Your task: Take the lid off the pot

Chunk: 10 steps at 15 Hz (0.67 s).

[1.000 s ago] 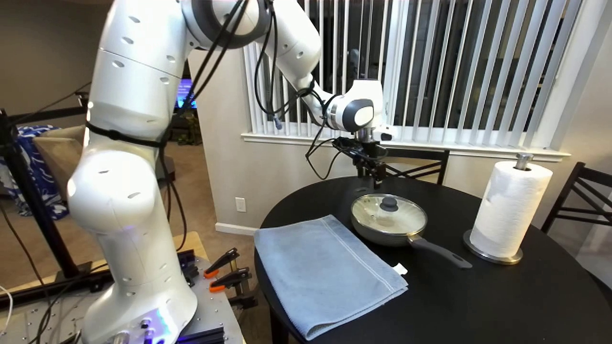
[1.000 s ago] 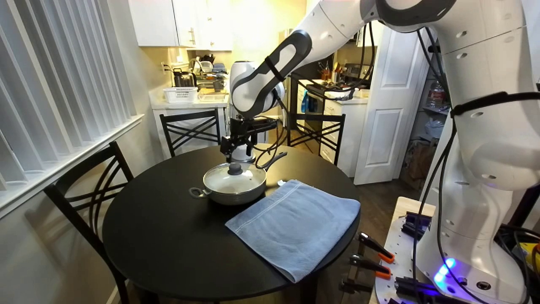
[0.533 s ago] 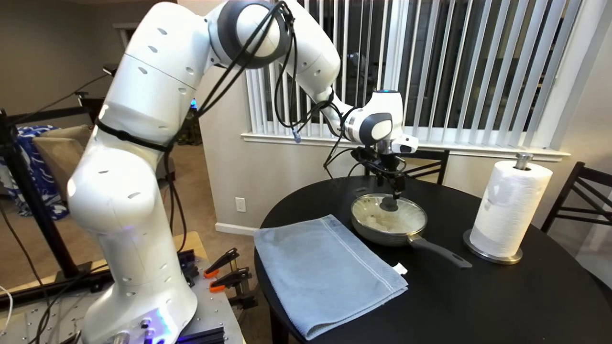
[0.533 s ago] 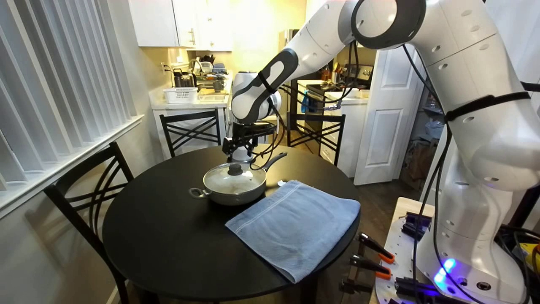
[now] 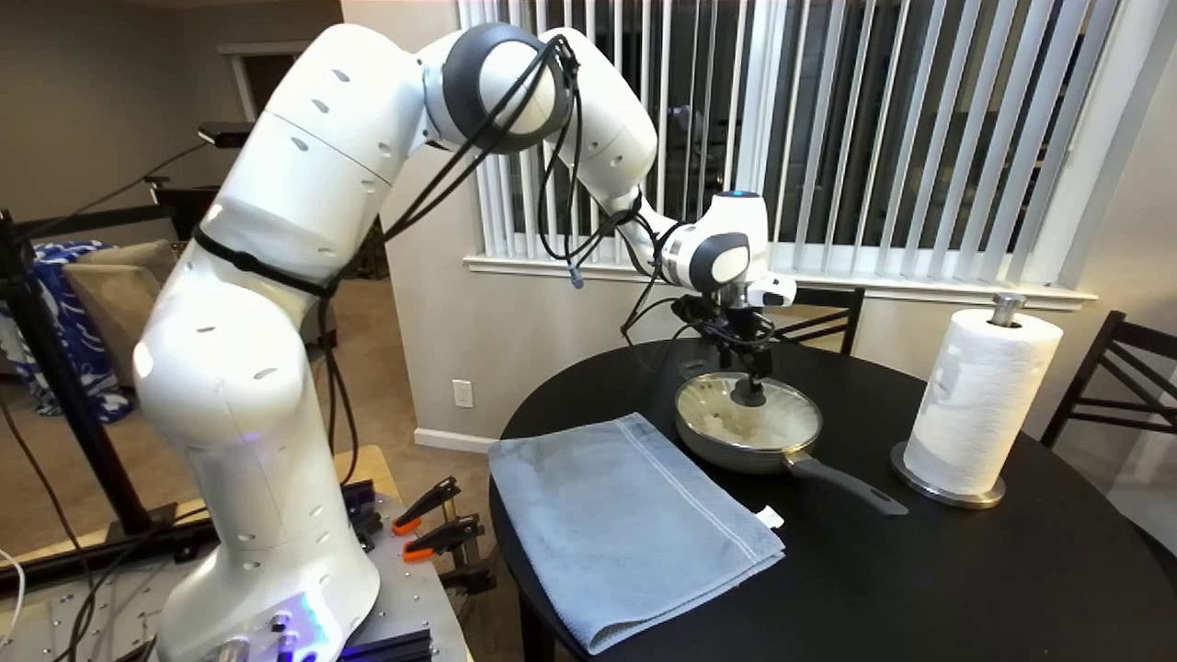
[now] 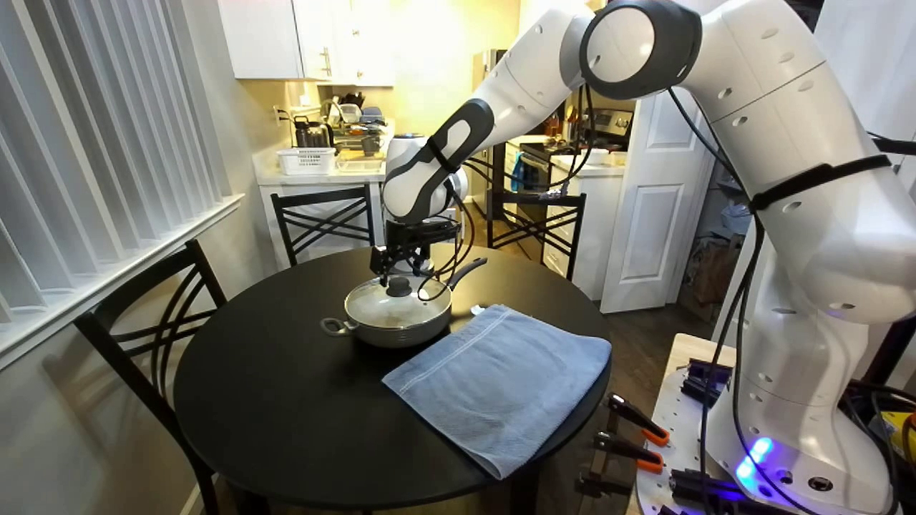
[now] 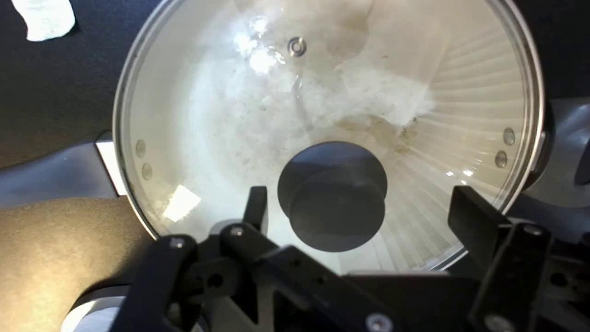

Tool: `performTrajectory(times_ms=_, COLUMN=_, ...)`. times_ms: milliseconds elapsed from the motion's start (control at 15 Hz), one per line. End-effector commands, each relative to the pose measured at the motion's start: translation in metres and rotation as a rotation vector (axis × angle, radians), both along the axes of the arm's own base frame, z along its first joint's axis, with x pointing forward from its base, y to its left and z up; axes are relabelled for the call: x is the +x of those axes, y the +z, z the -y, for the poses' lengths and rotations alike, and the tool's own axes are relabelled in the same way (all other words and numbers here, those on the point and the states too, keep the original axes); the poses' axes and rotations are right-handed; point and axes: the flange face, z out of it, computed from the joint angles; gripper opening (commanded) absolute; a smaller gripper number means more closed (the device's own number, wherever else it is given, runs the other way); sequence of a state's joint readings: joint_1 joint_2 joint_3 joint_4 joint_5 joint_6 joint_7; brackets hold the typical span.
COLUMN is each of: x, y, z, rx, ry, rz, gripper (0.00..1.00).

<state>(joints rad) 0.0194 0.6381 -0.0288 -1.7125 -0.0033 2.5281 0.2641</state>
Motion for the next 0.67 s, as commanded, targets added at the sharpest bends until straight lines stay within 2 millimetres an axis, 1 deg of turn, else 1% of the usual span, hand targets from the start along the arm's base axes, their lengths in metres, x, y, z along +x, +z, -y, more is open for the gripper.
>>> performTrajectory(times_ms=0, x=0.007, y=-0.006, z=0.005, rx=-0.009, ry=-0.035, rz=-0.012, gripper=1.00)
performTrajectory(times_ms=333, x=0.018, y=-0.004, z=0.012, rx=-0.045, ry=-0.053, rz=-0.033, gripper=1.00)
performTrajectory(times_ms=600, x=0.027, y=-0.003, z=0.010, rx=-0.047, ry=-0.060, rz=-0.085, gripper=1.00)
